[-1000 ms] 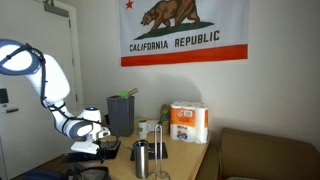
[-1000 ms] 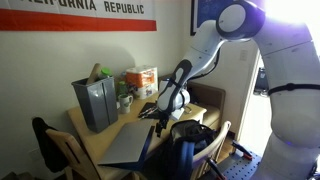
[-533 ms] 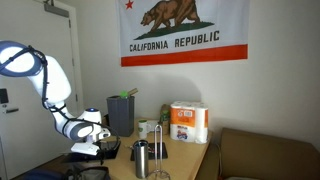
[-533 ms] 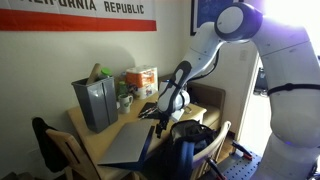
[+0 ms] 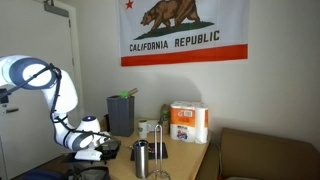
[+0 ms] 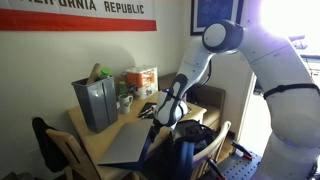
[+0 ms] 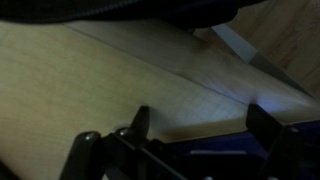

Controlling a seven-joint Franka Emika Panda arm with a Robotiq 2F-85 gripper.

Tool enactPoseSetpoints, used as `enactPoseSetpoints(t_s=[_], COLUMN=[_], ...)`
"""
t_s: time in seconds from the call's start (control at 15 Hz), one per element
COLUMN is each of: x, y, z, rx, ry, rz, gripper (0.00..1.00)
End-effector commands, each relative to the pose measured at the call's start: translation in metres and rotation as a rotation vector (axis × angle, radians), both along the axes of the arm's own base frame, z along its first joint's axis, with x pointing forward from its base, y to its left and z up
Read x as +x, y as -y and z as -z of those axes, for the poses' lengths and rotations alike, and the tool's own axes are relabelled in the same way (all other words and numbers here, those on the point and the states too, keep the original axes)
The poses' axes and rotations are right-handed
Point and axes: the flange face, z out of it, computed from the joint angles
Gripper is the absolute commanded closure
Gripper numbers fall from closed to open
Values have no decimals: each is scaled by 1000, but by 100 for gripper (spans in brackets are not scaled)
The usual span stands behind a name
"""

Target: Open the laptop

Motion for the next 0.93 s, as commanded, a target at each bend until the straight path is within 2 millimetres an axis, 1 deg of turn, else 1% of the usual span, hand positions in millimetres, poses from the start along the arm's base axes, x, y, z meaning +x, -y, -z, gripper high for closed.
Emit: enactPoseSetpoints(t_s=[0.0, 0.2, 0.47, 0.6, 0.67, 0.73, 0.8, 0.87], x=[10, 8, 6, 5, 6, 8, 9, 8], y=[-1, -2, -11, -14, -16, -20, -19, -19], z=[-12, -23, -36, -41, -46, -55, -62, -65], rx=[-17, -34, -17, 9, 34, 56, 69, 79], ry=[45, 44, 75, 114, 147, 188, 224, 239], rz=[-10, -25, -45, -38, -28, -20, -14, -15], gripper=[0, 0, 0, 0, 0, 0, 0, 0])
